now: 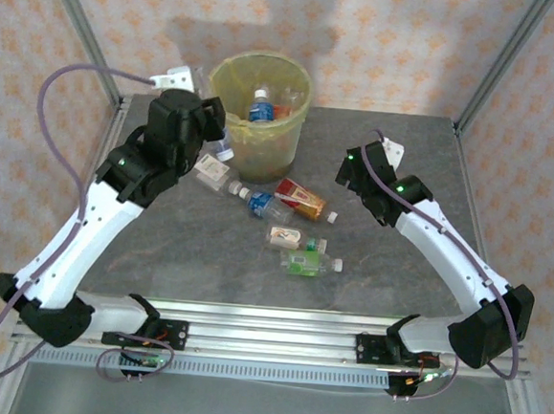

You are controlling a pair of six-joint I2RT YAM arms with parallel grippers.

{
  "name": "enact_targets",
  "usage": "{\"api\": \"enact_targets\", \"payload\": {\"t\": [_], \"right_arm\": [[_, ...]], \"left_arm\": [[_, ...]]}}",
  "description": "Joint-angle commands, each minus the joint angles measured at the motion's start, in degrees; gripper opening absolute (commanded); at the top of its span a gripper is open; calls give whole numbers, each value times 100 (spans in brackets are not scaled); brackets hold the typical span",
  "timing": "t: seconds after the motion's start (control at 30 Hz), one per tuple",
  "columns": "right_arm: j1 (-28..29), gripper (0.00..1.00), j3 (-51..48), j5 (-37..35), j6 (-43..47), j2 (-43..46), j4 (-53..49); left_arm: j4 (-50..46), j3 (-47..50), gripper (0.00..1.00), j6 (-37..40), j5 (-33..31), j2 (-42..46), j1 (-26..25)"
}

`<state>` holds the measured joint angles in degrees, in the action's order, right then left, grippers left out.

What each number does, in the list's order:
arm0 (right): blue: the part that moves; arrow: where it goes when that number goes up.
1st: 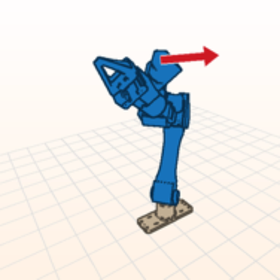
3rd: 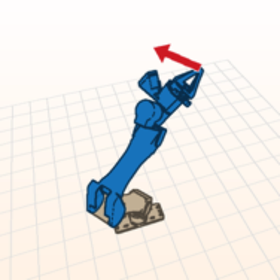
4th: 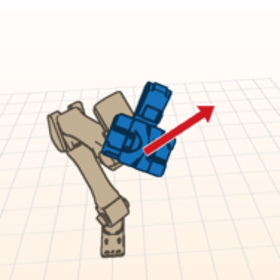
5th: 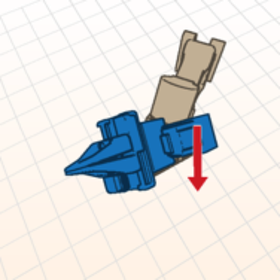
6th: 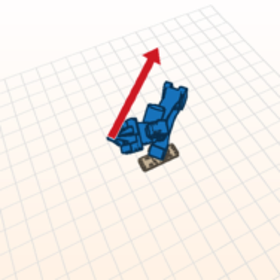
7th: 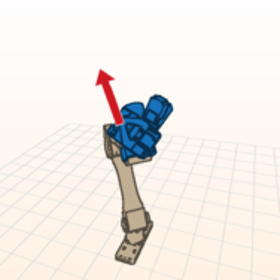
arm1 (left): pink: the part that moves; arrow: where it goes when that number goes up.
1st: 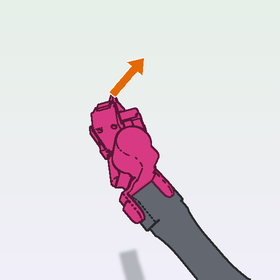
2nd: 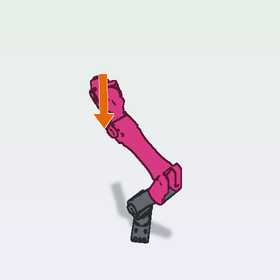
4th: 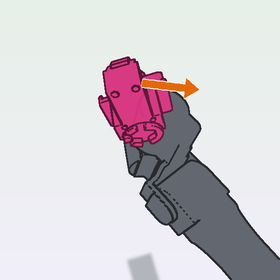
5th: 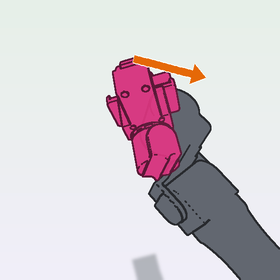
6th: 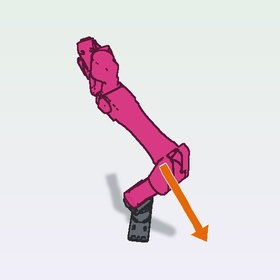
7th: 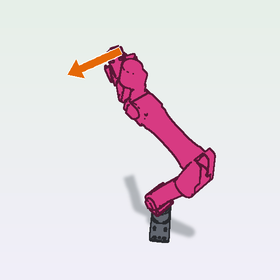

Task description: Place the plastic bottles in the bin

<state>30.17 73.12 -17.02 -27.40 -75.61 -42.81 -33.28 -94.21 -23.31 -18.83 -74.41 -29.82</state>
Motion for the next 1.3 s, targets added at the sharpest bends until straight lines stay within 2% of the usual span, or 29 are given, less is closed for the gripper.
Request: {"api": "enact_targets", "payload": {"t": [0.0, 0.3, 0.6, 1.27], "right_arm": [[-37, 99, 150, -242, 44, 149, -120], [-38, 99, 99, -223, 45, 237, -112], [-35, 99, 59, -144, 17, 284, -96], [-38, 99, 57, -171, 42, 275, -171]], "left_arm": [[431, -522, 24, 522, 109, -235, 59], [883, -1538, 23, 1117, 166, -1105, 120], [878, -2536, 22, 1144, 491, -1965, 402], [-31, -4257, 22, 1410, 1389, -3642, 807]]}}
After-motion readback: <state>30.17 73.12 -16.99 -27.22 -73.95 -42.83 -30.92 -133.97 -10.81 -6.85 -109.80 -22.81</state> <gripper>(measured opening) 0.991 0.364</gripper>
